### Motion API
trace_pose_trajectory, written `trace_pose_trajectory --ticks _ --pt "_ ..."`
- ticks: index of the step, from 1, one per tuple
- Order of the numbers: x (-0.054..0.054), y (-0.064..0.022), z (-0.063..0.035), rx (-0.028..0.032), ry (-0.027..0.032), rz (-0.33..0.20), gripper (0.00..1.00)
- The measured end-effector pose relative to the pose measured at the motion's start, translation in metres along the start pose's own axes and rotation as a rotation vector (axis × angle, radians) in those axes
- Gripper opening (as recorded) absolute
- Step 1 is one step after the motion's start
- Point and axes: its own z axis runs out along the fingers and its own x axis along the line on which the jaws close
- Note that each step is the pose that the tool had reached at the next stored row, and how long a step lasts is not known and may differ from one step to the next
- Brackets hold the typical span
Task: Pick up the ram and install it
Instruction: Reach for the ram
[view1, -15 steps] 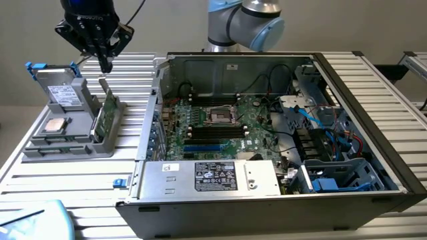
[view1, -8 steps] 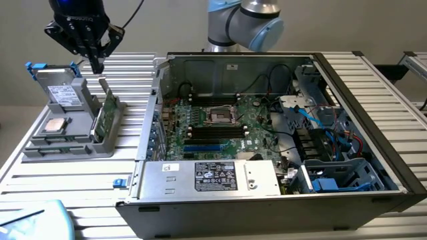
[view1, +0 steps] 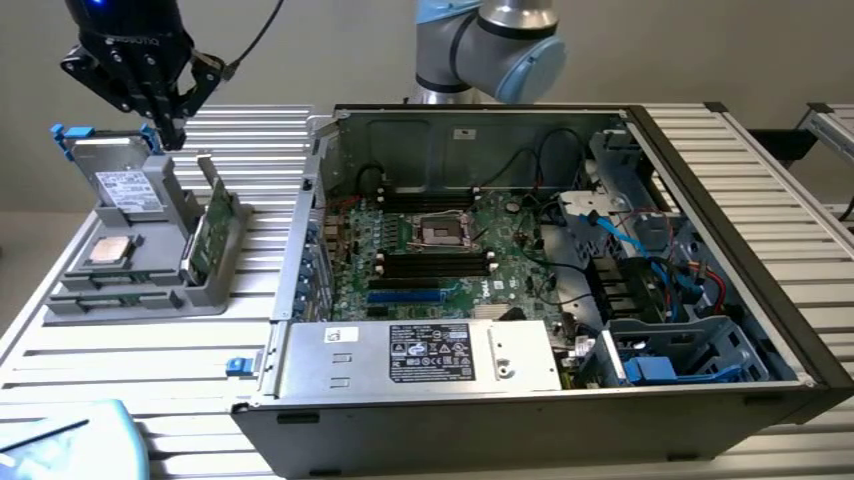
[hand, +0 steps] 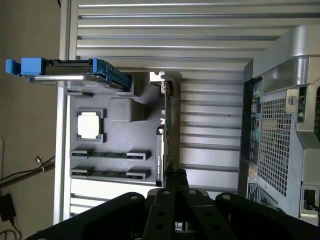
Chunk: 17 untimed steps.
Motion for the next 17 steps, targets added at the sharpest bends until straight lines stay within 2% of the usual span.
trace_pose_trajectory --ticks 7,11,17 --pt "0.005 0.0001 0.0016 0.0116 0.0051 -0.075 0.11" --pt "0.015 0.0006 0.0035 0.0146 0.0059 -0.086 0.11" --pt "0.032 0.0012 0.0058 0.0221 0.0073 -0.099 0.11"
